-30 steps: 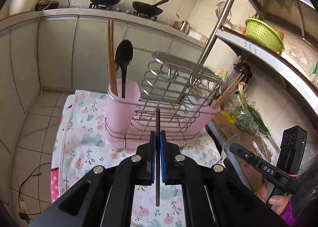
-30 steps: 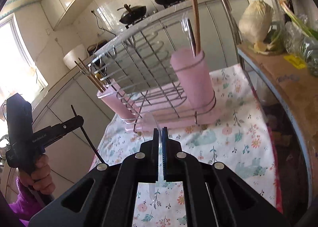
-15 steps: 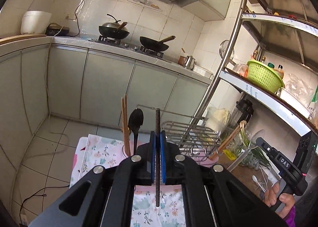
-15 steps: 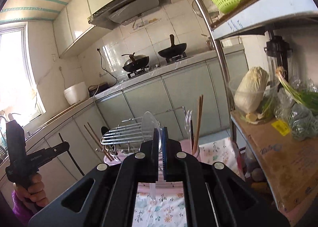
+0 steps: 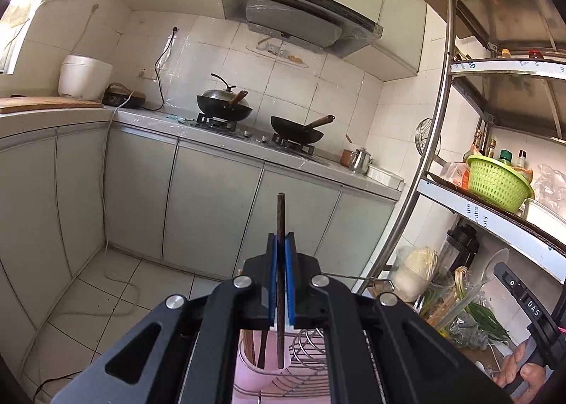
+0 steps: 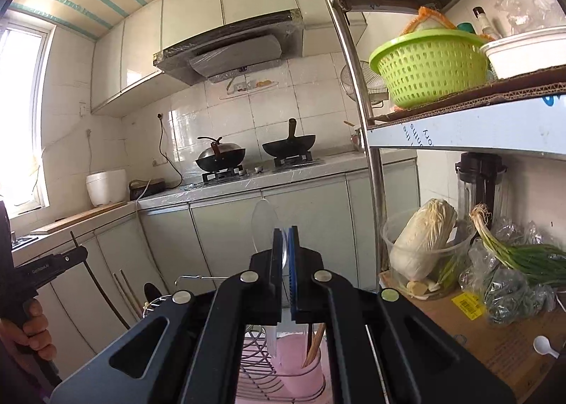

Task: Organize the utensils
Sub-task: 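Lower the chopstick into the pink cup with the left tool while the right tool drops the spoon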

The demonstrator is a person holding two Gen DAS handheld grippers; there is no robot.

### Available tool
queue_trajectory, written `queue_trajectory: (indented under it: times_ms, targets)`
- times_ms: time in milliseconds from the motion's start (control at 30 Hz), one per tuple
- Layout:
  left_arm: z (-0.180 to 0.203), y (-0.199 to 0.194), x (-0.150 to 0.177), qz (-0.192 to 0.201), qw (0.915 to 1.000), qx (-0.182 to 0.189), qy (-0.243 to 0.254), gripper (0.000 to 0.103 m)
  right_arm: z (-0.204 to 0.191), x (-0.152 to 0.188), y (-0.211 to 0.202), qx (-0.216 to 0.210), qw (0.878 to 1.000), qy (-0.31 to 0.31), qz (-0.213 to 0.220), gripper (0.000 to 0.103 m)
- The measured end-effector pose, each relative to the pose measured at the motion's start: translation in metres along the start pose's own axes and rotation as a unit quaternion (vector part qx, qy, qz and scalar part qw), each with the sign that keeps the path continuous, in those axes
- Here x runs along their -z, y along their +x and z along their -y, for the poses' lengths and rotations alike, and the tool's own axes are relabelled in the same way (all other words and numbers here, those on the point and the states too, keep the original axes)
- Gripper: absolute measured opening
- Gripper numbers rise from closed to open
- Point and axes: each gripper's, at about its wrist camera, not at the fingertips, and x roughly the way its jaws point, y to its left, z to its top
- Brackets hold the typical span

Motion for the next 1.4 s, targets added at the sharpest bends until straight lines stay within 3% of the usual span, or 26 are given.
queue_trajectory:
  times_ms: [333,733,1400]
  targets:
    - [0.005,0.030,0.038,0.007,0.9981,-0.041,0.045,0.004,0.000,0.023,0.027,0.025,0.999,-0.018,-0.025,0.003]
    - [0.000,0.044,0.084,-0.036,0.9976,-0.039,0.043,0.004,0.007,0.053,0.043,0.027,0.996,-0.013,-0.082,0.003]
    - [0.005,0.063,0.117,-0.100,0.9917,-0.057,0.058,0.004,0.004,0.098,0.063,0.018,0.987,-0.003,-0.159,0.003]
